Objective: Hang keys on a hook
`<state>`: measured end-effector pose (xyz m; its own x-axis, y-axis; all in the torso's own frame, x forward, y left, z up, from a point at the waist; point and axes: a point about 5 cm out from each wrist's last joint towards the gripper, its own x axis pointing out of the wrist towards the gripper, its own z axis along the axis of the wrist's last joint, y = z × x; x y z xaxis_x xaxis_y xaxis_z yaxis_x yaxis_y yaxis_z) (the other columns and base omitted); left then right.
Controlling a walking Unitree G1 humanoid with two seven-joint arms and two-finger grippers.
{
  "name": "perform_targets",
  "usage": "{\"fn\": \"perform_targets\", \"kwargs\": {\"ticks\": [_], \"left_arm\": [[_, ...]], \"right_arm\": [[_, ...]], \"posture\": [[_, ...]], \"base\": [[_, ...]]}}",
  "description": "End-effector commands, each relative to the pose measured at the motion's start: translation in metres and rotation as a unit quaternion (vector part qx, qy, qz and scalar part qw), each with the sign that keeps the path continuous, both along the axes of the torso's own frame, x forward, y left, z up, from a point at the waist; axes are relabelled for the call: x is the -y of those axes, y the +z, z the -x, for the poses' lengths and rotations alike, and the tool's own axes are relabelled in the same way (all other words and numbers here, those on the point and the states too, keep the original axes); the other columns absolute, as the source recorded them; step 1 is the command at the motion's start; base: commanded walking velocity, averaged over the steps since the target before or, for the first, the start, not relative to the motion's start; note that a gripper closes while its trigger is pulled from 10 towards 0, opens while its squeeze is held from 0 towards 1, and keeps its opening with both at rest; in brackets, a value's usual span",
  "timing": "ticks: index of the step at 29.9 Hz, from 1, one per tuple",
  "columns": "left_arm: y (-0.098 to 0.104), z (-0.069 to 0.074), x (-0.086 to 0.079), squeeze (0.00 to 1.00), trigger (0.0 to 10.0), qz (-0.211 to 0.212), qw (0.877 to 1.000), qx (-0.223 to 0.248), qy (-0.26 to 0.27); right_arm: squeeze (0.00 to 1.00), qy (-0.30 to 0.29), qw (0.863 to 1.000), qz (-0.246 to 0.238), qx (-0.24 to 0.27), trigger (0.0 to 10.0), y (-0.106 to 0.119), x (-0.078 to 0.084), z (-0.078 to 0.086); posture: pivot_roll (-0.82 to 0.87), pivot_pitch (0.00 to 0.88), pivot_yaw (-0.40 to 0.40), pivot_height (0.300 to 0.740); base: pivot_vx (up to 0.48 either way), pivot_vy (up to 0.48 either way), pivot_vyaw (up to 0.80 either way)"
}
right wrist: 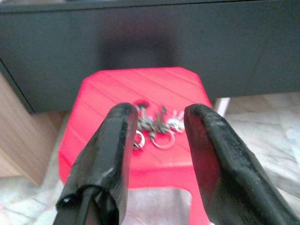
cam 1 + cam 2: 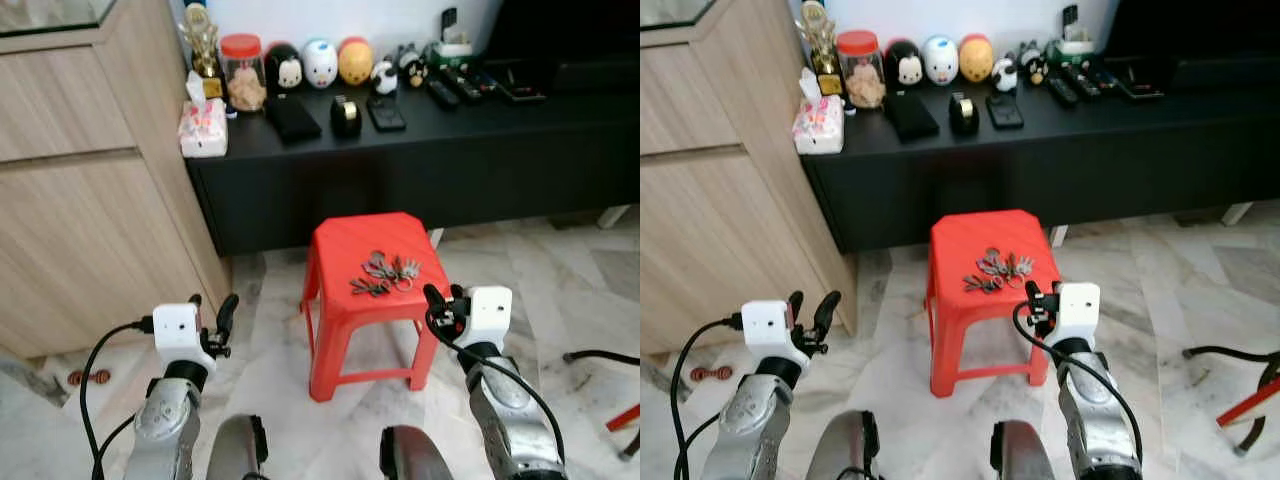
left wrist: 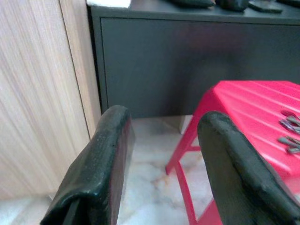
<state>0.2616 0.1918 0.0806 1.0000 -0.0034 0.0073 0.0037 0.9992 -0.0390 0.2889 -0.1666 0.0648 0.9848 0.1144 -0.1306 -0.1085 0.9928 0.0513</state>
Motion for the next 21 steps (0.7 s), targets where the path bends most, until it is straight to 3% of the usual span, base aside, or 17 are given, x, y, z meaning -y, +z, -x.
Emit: {"fn": "perform_targets", "kwargs": {"ticks": [1,15,21], "left_arm": [[0.006,-0.0031,0.0046,0.0,10.0,0.006,1.0,0.01,-0.009],[0.0066,-0.004,0.0055,0.0,10.0,0.007,1.0,0.011,-0.011],[0.0064,-0.0044,0.0059,0.0,10.0,0.006,1.0,0.009,-0.01]], "right_arm": [[0.0,-0.004,1.0,0.008,-0.003,10.0,-0.0001,0.0049,0.0003],[0.0,0.004,1.0,0.016,-0.003,10.0,-0.0014,0.0041,0.0012],[0.0,0.008,1.0,0.019,-0.002,10.0,-0.0011,0.004,0.001]], "posture": [[-0.14,0.087,-0.015,0.601],[-0.14,0.087,-0.015,0.601],[-0.14,0.087,-0.018,0.601]], "base": [[0.326,0.0,0.0],[0.333,0.0,0.0],[0.325,0.0,0.71]]}}
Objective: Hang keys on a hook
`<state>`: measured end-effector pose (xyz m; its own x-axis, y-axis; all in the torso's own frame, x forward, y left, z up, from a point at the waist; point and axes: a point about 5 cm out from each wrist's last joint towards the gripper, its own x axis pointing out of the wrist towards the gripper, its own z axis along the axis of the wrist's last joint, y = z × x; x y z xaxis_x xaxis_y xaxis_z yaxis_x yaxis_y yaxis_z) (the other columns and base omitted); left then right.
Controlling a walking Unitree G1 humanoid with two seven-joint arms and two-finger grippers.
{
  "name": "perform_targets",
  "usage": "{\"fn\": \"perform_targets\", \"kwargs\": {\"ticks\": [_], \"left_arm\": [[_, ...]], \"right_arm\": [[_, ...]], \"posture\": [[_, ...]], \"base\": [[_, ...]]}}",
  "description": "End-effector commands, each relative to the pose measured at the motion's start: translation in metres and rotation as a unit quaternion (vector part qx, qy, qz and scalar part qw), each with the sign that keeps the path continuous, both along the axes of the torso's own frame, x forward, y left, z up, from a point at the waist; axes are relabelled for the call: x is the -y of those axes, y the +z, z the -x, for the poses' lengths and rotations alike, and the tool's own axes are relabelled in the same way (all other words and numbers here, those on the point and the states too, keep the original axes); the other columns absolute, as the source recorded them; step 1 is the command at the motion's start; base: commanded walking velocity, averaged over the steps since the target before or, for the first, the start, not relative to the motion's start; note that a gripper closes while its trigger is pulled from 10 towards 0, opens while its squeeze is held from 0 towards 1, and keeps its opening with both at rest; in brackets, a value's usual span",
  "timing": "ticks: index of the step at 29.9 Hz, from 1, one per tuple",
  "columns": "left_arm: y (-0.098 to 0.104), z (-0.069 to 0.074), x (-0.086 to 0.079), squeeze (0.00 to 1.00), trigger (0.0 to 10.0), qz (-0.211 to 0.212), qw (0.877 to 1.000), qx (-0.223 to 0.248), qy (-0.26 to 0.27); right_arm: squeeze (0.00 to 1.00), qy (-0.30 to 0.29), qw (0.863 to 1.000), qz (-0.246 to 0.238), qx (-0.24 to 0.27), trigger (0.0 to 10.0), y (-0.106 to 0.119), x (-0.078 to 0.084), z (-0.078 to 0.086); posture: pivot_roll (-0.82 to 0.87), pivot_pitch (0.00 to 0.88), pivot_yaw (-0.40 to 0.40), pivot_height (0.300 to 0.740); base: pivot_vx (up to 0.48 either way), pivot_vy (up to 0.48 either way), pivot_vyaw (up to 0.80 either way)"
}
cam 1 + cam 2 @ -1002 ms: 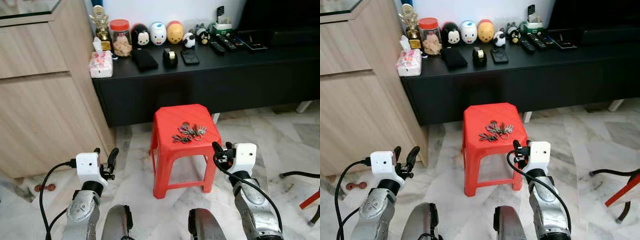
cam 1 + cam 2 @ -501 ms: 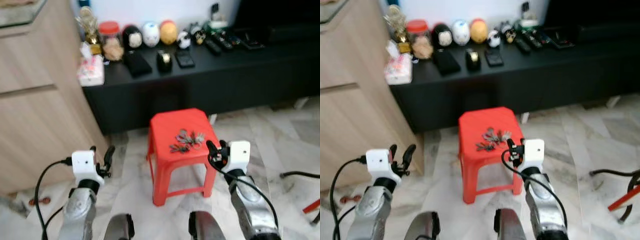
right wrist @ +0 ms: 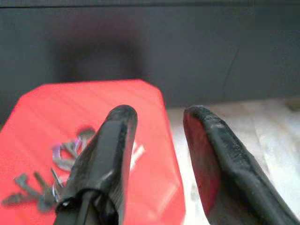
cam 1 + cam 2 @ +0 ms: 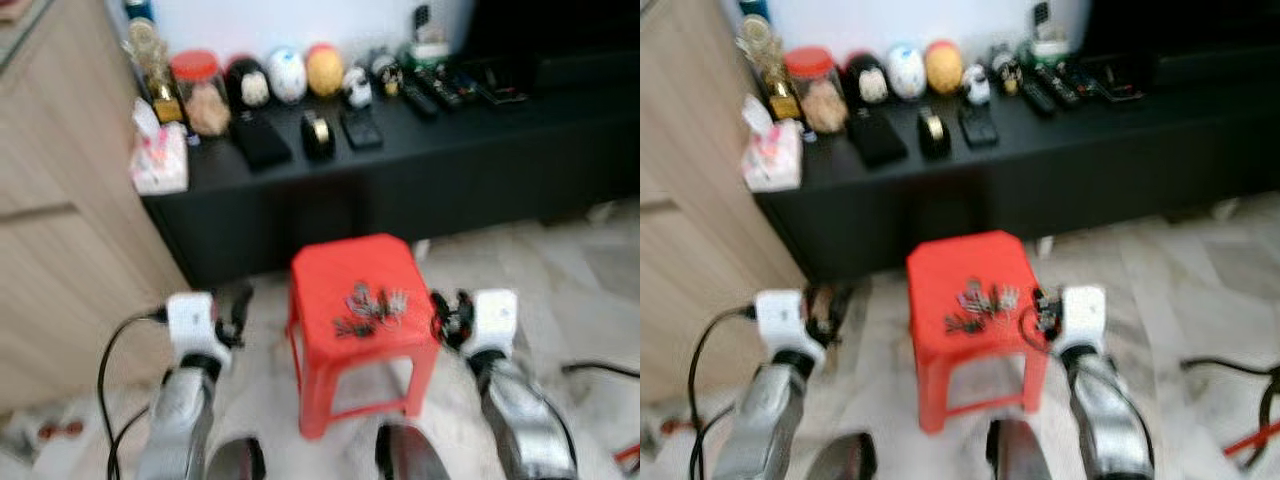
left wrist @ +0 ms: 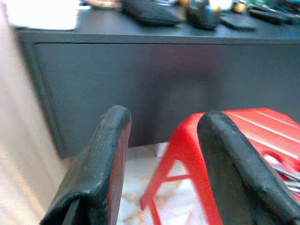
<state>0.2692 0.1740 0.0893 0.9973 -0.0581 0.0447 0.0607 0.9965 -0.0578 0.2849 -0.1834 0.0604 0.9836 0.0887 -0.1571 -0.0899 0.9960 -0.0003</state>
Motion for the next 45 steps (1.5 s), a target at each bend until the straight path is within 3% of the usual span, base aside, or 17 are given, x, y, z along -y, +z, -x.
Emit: {"fn": "perform_targets", "kwargs": {"ticks": [1,23,31,45], "left_arm": [[-0.002,0.003,-0.012,0.0,10.0,-0.003,1.0,-0.009,0.018],[-0.002,0.003,-0.012,0.0,10.0,-0.003,1.0,-0.012,0.017],[-0.003,0.005,-0.011,0.0,10.0,-0.003,1.0,-0.014,0.014],[-0.005,0.007,-0.011,0.0,10.0,-0.006,1.0,-0.019,0.009]], "right_arm": [[0.0,0.019,1.0,-0.008,0.008,10.0,0.003,-0.013,-0.003],[0.0,0.019,1.0,-0.012,-0.004,10.0,-0.001,-0.012,-0.002],[0.0,0.001,0.999,0.024,-0.047,10.0,-0.014,-0.002,0.001],[0.0,0.01,0.996,0.053,-0.073,10.0,-0.023,0.0,0.005]], "posture": [[-0.14,0.087,-0.018,0.601],[-0.13,0.086,-0.018,0.601],[-0.13,0.086,-0.019,0.601],[-0.13,0.087,-0.019,0.601]], "base": [[0.251,0.0,0.8],[0.0,0.0,0.0],[0.0,0.0,0.0],[0.0,0.0,0.0]]}}
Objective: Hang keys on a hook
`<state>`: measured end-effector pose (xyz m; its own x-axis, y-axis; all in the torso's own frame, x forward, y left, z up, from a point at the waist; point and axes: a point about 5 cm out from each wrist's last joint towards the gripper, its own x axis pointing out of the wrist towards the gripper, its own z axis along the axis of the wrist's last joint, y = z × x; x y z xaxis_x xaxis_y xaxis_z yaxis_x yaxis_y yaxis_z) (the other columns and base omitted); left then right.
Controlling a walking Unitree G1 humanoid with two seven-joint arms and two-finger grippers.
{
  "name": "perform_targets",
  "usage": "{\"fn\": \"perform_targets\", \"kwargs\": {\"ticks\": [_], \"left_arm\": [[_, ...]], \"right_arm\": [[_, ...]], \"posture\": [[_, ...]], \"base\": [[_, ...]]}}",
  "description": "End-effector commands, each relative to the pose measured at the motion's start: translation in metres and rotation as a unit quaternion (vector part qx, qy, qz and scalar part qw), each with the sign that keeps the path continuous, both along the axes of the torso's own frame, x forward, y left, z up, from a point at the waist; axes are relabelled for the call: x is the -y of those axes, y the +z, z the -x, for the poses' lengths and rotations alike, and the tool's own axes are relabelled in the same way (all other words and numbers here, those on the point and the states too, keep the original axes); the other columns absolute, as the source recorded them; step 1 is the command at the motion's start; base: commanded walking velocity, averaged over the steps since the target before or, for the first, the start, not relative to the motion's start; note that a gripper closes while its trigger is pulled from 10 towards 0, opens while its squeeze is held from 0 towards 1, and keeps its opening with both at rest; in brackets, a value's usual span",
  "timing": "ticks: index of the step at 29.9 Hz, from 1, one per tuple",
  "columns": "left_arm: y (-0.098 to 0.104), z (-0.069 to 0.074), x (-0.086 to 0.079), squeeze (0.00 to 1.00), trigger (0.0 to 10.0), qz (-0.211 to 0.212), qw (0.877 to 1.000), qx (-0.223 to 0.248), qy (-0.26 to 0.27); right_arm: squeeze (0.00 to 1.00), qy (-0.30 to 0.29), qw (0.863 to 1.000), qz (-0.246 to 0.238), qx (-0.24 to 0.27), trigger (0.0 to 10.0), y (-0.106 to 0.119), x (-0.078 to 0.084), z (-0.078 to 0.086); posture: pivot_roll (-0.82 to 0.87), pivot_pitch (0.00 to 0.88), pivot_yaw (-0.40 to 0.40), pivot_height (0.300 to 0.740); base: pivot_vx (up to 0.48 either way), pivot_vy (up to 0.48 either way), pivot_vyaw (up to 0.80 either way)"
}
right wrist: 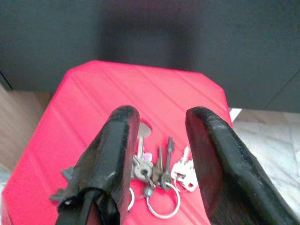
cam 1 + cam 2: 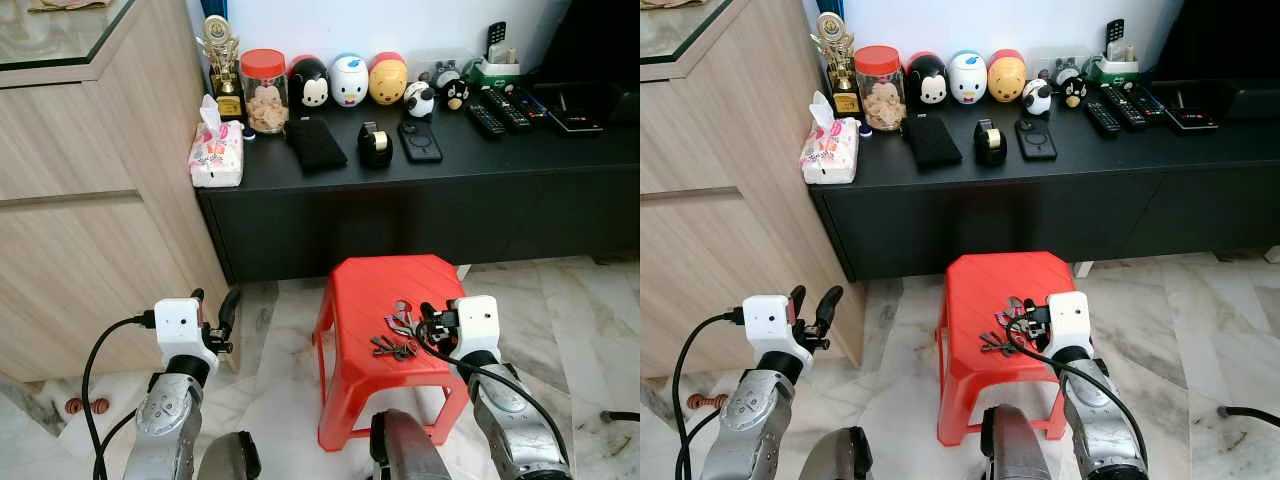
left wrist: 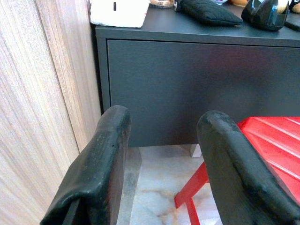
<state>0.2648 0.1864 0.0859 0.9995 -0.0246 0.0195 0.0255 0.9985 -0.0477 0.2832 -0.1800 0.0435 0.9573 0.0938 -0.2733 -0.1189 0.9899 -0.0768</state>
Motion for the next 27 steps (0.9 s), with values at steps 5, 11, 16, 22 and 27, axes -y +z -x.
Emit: {"fn": "perform_targets", "kwargs": {"ticks": [5,11,16,22,27], "left_arm": [[-0.0015,0.0021,0.0017,0.0,10.0,0.0,1.0,-0.007,-0.009],[-0.0031,0.0024,0.0026,0.0,10.0,-0.003,1.0,-0.009,-0.011],[-0.004,0.0024,0.0033,0.0,10.0,-0.005,1.0,-0.01,-0.014],[-0.0041,0.0025,0.0037,0.0,10.0,-0.005,1.0,-0.01,-0.015],[-0.0043,0.0023,0.0039,0.0,10.0,-0.004,1.0,-0.01,-0.016]], "right_arm": [[0.0,-0.004,1.0,0.013,-0.022,10.0,-0.0079,0.0032,0.0041],[0.0,-0.005,1.0,0.018,-0.023,10.0,-0.0087,0.0034,0.0046],[0.0,-0.004,1.0,0.018,-0.023,10.0,-0.009,0.0031,0.0048],[0.0,-0.002,1.0,0.019,-0.024,10.0,-0.0096,0.0017,0.0049],[0.0,0.0,1.0,0.019,-0.024,10.0,-0.01,0.0012,0.0053]], "posture": [[-0.13,0.084,-0.017,0.601],[-0.13,0.083,-0.016,0.601],[-0.13,0.083,-0.018,0.601],[-0.13,0.084,-0.018,0.601],[-0.13,0.085,-0.018,0.601]], "base": [[0.0,0.0,0.0],[0.163,0.0,0.0],[0.257,0.0,0.0],[0.285,0.0,0.0],[0.295,0.0,0.0]]}}
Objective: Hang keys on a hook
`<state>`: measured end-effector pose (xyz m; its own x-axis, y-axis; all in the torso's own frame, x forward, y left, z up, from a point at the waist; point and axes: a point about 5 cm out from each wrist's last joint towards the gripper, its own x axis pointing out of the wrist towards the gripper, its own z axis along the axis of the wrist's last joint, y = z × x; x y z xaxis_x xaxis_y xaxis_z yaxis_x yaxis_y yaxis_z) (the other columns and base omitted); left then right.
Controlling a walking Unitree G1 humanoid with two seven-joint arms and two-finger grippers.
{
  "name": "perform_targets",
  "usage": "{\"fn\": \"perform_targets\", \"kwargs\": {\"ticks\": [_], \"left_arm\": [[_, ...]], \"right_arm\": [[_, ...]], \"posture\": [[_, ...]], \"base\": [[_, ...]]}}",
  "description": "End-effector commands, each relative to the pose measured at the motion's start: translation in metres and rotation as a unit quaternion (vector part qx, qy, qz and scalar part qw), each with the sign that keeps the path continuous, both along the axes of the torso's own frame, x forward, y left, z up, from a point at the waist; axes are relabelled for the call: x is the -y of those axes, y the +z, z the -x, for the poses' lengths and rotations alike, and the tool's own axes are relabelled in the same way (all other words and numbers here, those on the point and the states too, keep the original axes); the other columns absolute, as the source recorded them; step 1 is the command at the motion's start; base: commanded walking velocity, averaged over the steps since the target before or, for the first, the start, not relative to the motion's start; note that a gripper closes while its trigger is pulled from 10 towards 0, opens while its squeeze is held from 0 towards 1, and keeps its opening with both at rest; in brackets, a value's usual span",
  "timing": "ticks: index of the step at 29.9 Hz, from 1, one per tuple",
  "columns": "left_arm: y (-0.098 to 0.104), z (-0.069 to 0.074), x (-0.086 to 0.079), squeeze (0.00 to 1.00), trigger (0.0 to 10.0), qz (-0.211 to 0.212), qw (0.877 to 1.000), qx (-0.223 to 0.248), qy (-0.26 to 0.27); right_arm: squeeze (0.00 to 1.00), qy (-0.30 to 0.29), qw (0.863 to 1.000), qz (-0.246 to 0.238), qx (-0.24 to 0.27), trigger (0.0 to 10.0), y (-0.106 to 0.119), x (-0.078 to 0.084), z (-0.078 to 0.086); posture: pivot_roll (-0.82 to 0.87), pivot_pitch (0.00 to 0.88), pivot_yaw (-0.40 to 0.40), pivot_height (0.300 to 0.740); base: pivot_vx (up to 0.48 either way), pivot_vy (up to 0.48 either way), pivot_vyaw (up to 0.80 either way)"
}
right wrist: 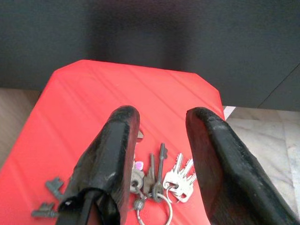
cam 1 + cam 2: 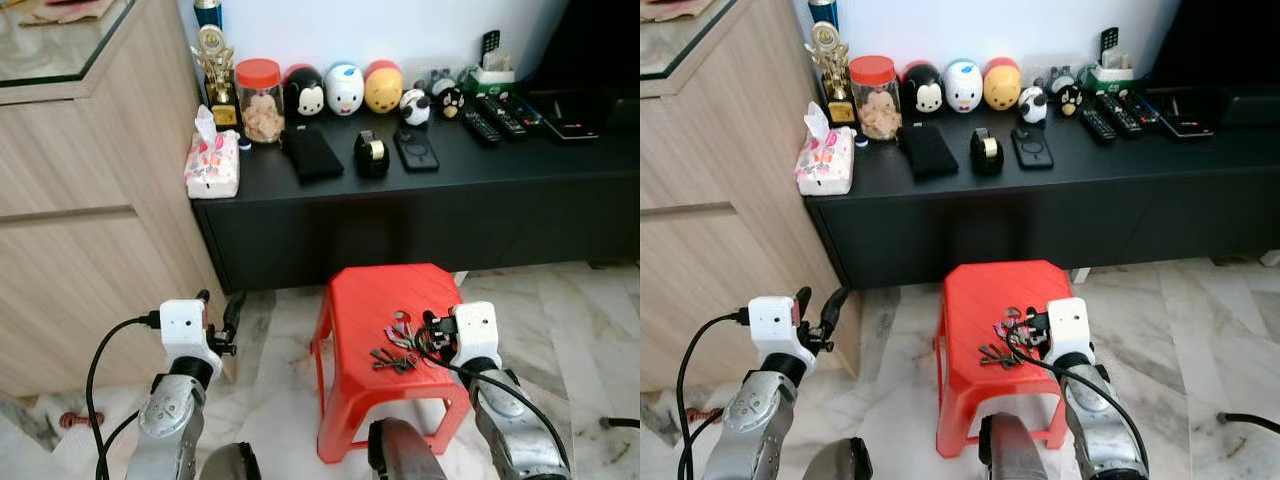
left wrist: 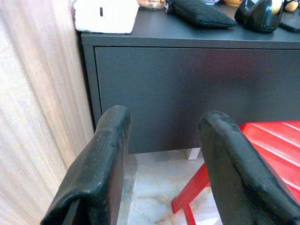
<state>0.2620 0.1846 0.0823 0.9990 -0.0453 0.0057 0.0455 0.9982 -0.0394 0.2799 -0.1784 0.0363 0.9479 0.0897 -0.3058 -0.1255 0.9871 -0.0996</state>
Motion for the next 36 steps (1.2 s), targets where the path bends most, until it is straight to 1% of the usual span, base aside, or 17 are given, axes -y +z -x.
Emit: {"fn": "perform_targets", "kwargs": {"ticks": [1,3,5,9,11,12,14,15,16,19,21,22,24,28,32,36], "left_arm": [[-0.001,-0.001,0.002,0.0,10.0,-0.003,1.0,-0.006,-0.006],[-0.003,-0.002,0.003,0.0,10.0,-0.009,1.0,-0.011,-0.006],[-0.003,-0.001,0.002,0.0,10.0,-0.006,1.0,-0.011,-0.006],[-0.003,-0.001,0.002,0.0,10.0,-0.003,1.0,-0.011,-0.006],[-0.003,-0.001,0.002,0.0,10.0,-0.003,1.0,-0.011,-0.005],[-0.003,-0.001,0.002,0.0,10.0,-0.003,1.0,-0.011,-0.005],[-0.003,-0.001,0.002,0.0,10.0,-0.004,1.0,-0.011,-0.005],[-0.003,-0.001,0.002,0.0,10.0,-0.003,1.0,-0.011,-0.006],[-0.003,-0.002,0.002,0.0,10.0,-0.003,1.0,-0.011,-0.006],[-0.004,-0.002,0.002,0.0,10.0,-0.003,1.0,-0.012,-0.007],[-0.004,-0.002,0.003,0.0,10.0,-0.003,1.0,-0.012,-0.008],[-0.004,-0.002,0.003,0.0,10.0,-0.003,1.0,-0.012,-0.008],[-0.005,-0.001,0.003,0.0,10.0,-0.003,1.0,-0.014,-0.008],[-0.005,-0.001,0.002,0.0,10.0,-0.003,1.0,-0.015,-0.006],[-0.006,-0.001,0.002,0.0,10.0,-0.005,1.0,-0.017,-0.008],[-0.005,-0.001,0.002,0.0,10.0,-0.004,1.0,-0.016,-0.008]], "right_arm": [[0.0,0.0,1.0,0.006,-0.011,10.0,-0.004,0.003,0.003],[0.0,0.006,1.0,0.006,-0.017,10.0,-0.006,0.003,0.005],[0.0,0.013,1.0,0.013,-0.023,10.0,-0.009,0.003,0.007],[0.0,0.018,0.999,0.008,-0.031,10.0,-0.012,0.004,0.009],[0.0,0.031,0.999,0.002,-0.039,10.0,-0.013,0.002,0.01],[0.0,0.054,0.997,0.004,-0.053,10.0,-0.017,-0.001,0.013],[0.0,0.062,0.996,0.007,-0.058,10.0,-0.018,-0.002,0.014],[0.0,0.075,0.993,0.023,-0.086,10.0,-0.025,-0.001,0.017],[0.0,0.078,0.992,0.029,-0.095,10.0,-0.028,-0.001,0.018],[0.0,0.08,0.99,0.03,-0.109,10.0,-0.032,0.001,0.02],[0.0,0.085,0.988,0.033,-0.127,10.0,-0.037,0.003,0.022],[0.0,0.085,0.988,0.033,-0.127,10.0,-0.037,0.003,0.022],[0.0,0.097,0.98,0.041,-0.168,10.0,-0.047,0.006,0.028],[0.0,0.092,0.98,0.046,-0.171,10.0,-0.05,0.009,0.029],[0.0,0.099,0.979,0.039,-0.175,10.0,-0.051,0.008,0.027],[0.0,0.1,0.979,0.043,-0.173,10.0,-0.05,0.008,0.024]], "posture": [[-0.13,0.085,-0.018,0.601],[-0.13,0.085,-0.018,0.601],[-0.14,0.085,-0.017,0.601],[-0.13,0.086,-0.017,0.601],[-0.13,0.085,-0.017,0.601],[-0.14,0.086,-0.018,0.601],[-0.13,0.086,-0.018,0.601],[-0.13,0.085,-0.018,0.601],[-0.13,0.085,-0.018,0.601],[-0.13,0.086,-0.018,0.601],[-0.13,0.087,-0.018,0.601],[-0.13,0.087,-0.018,0.601],[-0.13,0.086,-0.019,0.601],[-0.13,0.089,-0.017,0.601],[-0.13,0.092,-0.015,0.601],[-0.13,0.093,-0.014,0.601]], "base": [[0.0,0.0,0.0],[0.0,0.0,0.0],[0.0,0.0,0.0],[0.0,0.0,0.0],[0.0,0.0,0.0],[0.0,0.0,0.0],[0.0,0.0,0.0],[0.0,0.0,0.0],[0.0,0.0,0.0],[0.0,0.0,0.0],[0.0,0.0,0.0],[0.0,0.0,0.0],[0.0,0.0,0.0],[0.0,0.0,0.0],[0.0,0.0,0.0],[0.0,0.0,0.0]]}}
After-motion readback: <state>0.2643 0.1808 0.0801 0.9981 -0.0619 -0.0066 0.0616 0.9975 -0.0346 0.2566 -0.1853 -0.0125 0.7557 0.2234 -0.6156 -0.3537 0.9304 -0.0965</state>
